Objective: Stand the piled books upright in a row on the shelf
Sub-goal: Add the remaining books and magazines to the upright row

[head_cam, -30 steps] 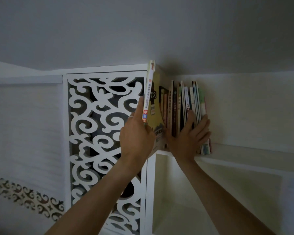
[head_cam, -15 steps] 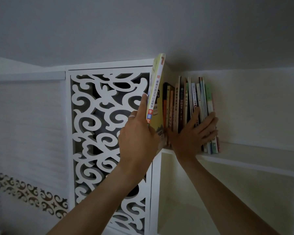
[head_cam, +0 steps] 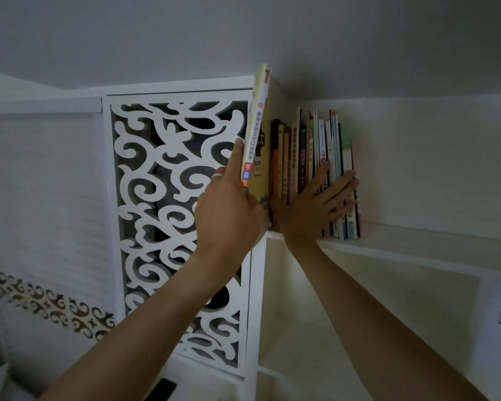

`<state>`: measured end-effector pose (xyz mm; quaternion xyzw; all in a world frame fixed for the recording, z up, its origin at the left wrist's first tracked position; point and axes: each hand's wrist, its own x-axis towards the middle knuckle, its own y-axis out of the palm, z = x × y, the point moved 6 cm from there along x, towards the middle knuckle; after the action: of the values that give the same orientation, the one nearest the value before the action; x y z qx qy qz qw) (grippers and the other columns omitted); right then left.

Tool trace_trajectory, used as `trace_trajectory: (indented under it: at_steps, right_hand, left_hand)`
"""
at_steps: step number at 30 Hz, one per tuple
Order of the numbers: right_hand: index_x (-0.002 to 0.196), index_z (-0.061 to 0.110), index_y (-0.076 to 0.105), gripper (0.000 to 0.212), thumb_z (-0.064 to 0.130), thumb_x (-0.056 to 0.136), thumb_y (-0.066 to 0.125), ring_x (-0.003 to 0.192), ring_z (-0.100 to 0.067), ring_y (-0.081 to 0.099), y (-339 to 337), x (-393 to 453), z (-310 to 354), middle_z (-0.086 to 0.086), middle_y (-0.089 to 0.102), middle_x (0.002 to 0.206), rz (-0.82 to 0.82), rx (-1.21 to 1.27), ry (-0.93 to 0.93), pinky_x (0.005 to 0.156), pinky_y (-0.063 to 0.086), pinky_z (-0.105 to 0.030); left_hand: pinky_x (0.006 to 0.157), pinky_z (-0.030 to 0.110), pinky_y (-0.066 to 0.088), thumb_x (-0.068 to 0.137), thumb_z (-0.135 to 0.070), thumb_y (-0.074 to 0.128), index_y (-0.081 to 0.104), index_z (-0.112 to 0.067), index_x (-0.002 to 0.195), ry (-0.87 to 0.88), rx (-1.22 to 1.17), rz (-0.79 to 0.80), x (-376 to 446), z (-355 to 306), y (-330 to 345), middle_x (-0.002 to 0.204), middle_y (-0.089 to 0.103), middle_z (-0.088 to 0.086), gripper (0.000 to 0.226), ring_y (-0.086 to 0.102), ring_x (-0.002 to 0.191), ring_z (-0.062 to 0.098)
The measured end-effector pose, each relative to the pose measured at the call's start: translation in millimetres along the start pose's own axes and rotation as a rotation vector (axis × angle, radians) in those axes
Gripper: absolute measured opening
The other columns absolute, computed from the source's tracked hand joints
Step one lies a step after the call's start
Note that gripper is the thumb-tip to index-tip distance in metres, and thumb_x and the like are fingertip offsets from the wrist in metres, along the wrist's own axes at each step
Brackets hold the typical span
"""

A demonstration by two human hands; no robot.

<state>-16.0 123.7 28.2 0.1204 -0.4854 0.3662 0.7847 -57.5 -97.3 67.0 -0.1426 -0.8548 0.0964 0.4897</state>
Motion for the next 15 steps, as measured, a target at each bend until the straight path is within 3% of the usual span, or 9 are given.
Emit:
trace_trajectory:
  at_steps: [3, 7, 10, 15]
  right_hand:
    - [0.162, 0.01, 0.022, 0.125, 0.08, 0.068, 0.065, 0.154, -0.05, 0.007, 1, 2, -2, -0.032, 0.01, 0.165, -0.021, 0.003, 0.008, 0.12, 0.009, -0.067]
    - [0.161, 0.01, 0.026, 0.124, 0.091, 0.072, 0.053, 0.153, -0.05, 0.013, 2, 2, -6, -0.032, 0.016, 0.165, -0.059, -0.013, -0.015, 0.121, 0.011, -0.065]
    - [0.161, 0.011, 0.028, 0.119, 0.089, 0.074, 0.051, 0.153, -0.049, 0.015, 0, 3, -9, -0.031, 0.018, 0.164, -0.086, -0.011, -0.022, 0.12, 0.016, -0.064]
    - [0.162, 0.015, 0.026, 0.118, 0.08, 0.07, 0.062, 0.153, -0.049, 0.013, 1, 5, -11, -0.031, 0.016, 0.165, -0.08, -0.012, -0.017, 0.12, 0.016, -0.065]
  left_hand:
    - [0.067, 0.047, 0.062, 0.075, -0.024, 0.041, 0.021, -0.031, 0.165, -0.006, -0.013, -0.001, -1, 1, 1, 0.118, 0.067, 0.011, 0.092, 0.068, 0.089, 0.028]
    - [0.07, 0.046, 0.062, 0.083, -0.02, 0.051, 0.022, -0.032, 0.164, -0.003, 0.001, 0.023, -4, 2, 10, 0.12, 0.068, 0.009, 0.087, 0.069, 0.091, 0.026]
    - [0.074, 0.046, 0.062, 0.09, -0.01, 0.06, 0.021, -0.031, 0.165, 0.033, 0.046, -0.002, -8, -4, 20, 0.12, 0.065, 0.01, 0.087, 0.068, 0.093, 0.025]
    - [0.07, 0.048, 0.062, 0.078, -0.027, 0.042, 0.021, -0.031, 0.165, -0.032, 0.006, -0.008, -3, 1, 17, 0.124, 0.067, 0.009, 0.089, 0.068, 0.09, 0.027]
